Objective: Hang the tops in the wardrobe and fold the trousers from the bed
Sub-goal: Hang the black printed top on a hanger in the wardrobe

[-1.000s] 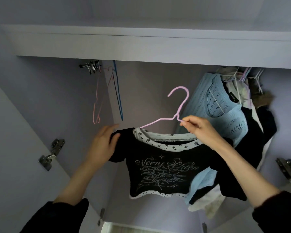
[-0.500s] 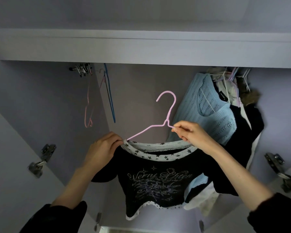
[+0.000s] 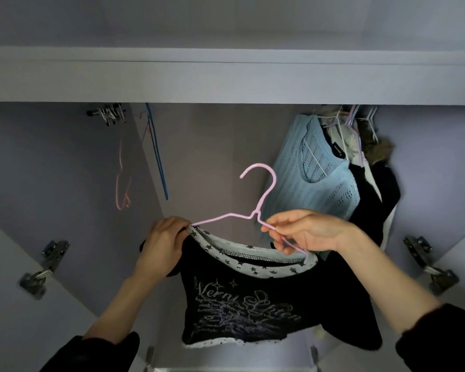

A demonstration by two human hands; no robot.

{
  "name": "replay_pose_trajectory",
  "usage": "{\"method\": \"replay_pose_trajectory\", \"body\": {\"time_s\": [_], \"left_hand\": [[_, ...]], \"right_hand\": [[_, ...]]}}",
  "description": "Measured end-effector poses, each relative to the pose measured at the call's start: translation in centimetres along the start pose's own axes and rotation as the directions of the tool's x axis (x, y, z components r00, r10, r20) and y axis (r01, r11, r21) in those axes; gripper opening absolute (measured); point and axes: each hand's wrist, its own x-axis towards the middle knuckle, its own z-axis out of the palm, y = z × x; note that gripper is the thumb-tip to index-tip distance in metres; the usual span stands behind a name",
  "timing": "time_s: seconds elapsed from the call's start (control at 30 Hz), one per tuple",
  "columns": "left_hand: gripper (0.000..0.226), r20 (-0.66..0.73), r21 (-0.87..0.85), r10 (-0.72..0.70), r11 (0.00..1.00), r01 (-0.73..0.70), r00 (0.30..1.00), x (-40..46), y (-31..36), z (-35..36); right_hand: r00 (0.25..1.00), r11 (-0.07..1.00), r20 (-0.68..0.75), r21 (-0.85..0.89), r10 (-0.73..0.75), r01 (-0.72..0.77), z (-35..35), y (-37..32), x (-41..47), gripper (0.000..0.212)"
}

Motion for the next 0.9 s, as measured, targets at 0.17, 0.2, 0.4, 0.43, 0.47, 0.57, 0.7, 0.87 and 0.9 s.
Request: {"method": "replay_pose_trajectory", "body": {"time_s": [0.17, 0.2, 0.4, 0.43, 0.47, 0.57, 0.7, 0.87, 0.9], "left_hand": [[0.023, 0.182, -0.061, 0.039, 0.998, -0.029, 0.983, 0.3, 1.5, 1.6], [0.03, 0.25, -0.07, 0.045, 0.997, -0.028, 0.967, 0.3, 1.8, 2.1], [0.038, 0.234, -0.11, 0.164, 0.984, -0.141, 0.958, 2.5, 5.2, 1.7], [0.035, 0.168, -0.095, 0.2, 0.978, -0.186, 0.965, 3.2, 6.0, 1.2], [0.033, 0.098, -0.079, 0.244, 0.968, -0.237, 0.965, 3.9, 6.9, 0.4], [0.032, -0.097, 0.023, 0.432, 0.902, -0.432, 0.897, 6.0, 9.7, -2.0], [0.044, -0.267, 0.308, 0.595, 0.798, -0.518, 0.758, 8.4, 12.4, -3.5], [0.089, -0.236, 0.576, 0.589, 0.726, -0.376, 0.773, 10.8, 13.9, -4.0], [0.093, -0.232, 0.607, 0.576, 0.716, -0.346, 0.784, 11.1, 13.9, -4.0]], "right_hand": [[0.964, 0.999, -0.262, 0.037, 0.032, -0.023, -1.2, 1.3, -1.2, 0.023], [0.955, 0.998, -0.291, 0.047, 0.055, -0.043, -1.5, 1.6, -1.5, 0.024], [0.89, 0.986, -0.455, 0.15, 0.006, 0.07, -2.4, 2.4, -1.8, 0.025], [0.881, 0.981, -0.473, 0.163, -0.017, 0.107, -2.4, 2.2, -1.6, 0.027], [0.874, 0.974, -0.484, 0.173, -0.045, 0.146, -2.5, 1.9, -1.4, 0.03], [0.841, 0.923, -0.521, 0.232, -0.15, 0.308, -3.0, 0.7, -0.7, 0.041], [0.78, 0.851, -0.574, 0.256, -0.248, 0.459, -4.0, -1.0, -0.3, 0.042], [0.718, 0.792, -0.605, 0.224, -0.343, 0.568, -6.1, -3.8, 0.1, 0.046], [0.708, 0.784, -0.608, 0.215, -0.359, 0.583, -6.6, -4.5, 0.2, 0.047]]}}
